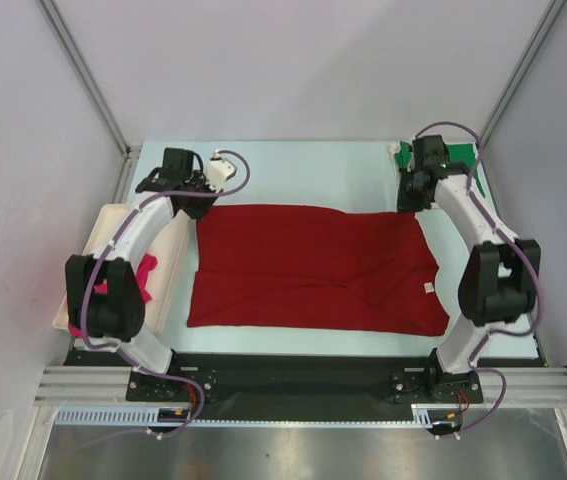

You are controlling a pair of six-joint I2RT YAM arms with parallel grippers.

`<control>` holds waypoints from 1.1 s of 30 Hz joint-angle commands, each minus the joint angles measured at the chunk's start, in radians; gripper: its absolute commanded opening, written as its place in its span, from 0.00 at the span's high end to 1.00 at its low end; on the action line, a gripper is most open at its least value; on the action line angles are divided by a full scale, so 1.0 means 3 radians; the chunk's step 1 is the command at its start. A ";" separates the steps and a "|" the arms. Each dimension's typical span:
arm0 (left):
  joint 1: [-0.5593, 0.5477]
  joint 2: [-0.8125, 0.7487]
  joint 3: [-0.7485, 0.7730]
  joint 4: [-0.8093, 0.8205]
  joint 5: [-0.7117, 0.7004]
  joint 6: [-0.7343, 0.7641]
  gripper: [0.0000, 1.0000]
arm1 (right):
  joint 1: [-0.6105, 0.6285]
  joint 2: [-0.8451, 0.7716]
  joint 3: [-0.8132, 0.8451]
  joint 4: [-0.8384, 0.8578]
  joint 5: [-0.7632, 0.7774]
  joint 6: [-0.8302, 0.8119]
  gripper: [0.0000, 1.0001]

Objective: Fold and stack the t-shirts
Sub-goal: Fold the tshirt

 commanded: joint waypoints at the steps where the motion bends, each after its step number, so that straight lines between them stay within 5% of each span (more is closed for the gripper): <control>1: -0.0008 -0.0286 -0.0379 0.0180 -0.0007 0.0260 1.00 | -0.0004 -0.0449 -0.0492 0.0133 0.0162 0.0128 1.00; 9: -0.0013 -0.0665 -0.1147 0.0201 -0.0012 0.0664 1.00 | 0.0190 -0.1451 -0.1893 0.0450 0.0178 0.0547 0.99; 12: -0.0013 -0.0701 -0.1316 0.0139 -0.0002 0.0756 1.00 | 0.0231 -0.1692 -0.2369 0.0552 0.0168 0.0737 0.88; 16: -0.0013 -0.0635 -0.1383 0.0032 0.0050 0.0828 0.97 | 0.0114 -0.1885 -0.2595 0.0410 0.0178 0.0895 0.60; 21: -0.0018 -0.0650 -0.1388 0.0001 0.0111 0.0843 0.87 | -0.0172 -0.2264 -0.2605 0.0506 -0.0060 0.0931 0.53; 28: -0.0024 -0.0671 -0.1362 0.0001 0.0116 0.0828 0.85 | -0.0311 -0.1708 -0.2621 0.0859 -0.0287 0.0957 0.64; 33: -0.0034 -0.0681 -0.1378 0.0006 0.0086 0.0838 0.85 | -0.0403 -0.1381 -0.2590 0.1140 -0.0251 0.0911 0.55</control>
